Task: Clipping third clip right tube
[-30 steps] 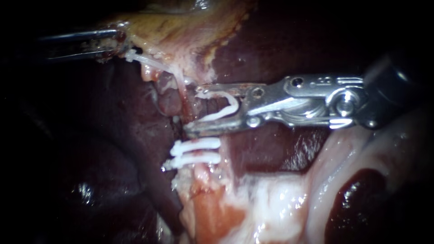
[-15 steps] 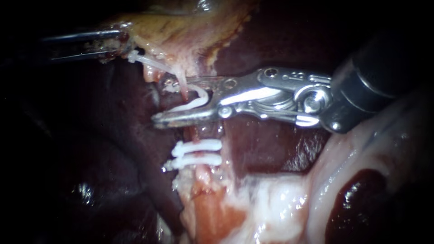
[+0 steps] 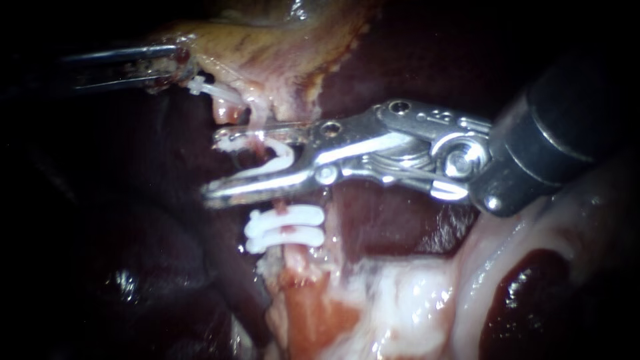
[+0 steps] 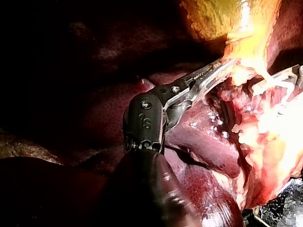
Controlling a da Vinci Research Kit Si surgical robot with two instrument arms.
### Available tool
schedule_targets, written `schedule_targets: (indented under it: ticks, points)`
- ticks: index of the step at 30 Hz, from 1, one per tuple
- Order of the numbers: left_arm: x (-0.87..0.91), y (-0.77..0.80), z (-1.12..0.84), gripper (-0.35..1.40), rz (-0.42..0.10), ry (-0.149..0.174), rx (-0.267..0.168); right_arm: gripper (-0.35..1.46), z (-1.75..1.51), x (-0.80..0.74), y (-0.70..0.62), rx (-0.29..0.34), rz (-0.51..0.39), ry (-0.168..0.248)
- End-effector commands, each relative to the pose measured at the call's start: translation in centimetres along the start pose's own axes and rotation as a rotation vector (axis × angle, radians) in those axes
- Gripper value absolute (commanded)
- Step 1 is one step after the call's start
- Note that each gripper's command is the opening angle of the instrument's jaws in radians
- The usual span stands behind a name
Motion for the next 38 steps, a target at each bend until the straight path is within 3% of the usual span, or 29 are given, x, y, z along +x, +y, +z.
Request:
schedule_targets:
  ticks: [1, 19, 22, 27, 38]
  points:
    - [0.00, 0.00, 0.00, -0.35, 0.000, 0.000, -0.001, 0.44, -0.02, 0.00, 0.01, -0.001, 0.000, -0.001]
    - [-0.01, -0.01, 0.02, -0.35, 0.000, 0.000, 0.000, -0.13, -0.14, 0.01, 0.00, -0.036, 0.114, 0.016]
    - [-0.01, -0.01, 0.03, -0.35, 0.001, 0.001, 0.000, -0.35, -0.17, 0.01, 0.00, -0.040, 0.114, 0.020]
    - [-0.01, -0.01, 0.03, -0.35, 0.001, 0.001, 0.000, -0.35, -0.20, -0.01, 0.00, -0.097, 0.113, -0.010]
    - [-0.01, -0.01, 0.04, -0.35, 0.001, 0.001, 0.001, -0.35, -0.19, -0.05, 0.04, -0.100, 0.111, -0.013]
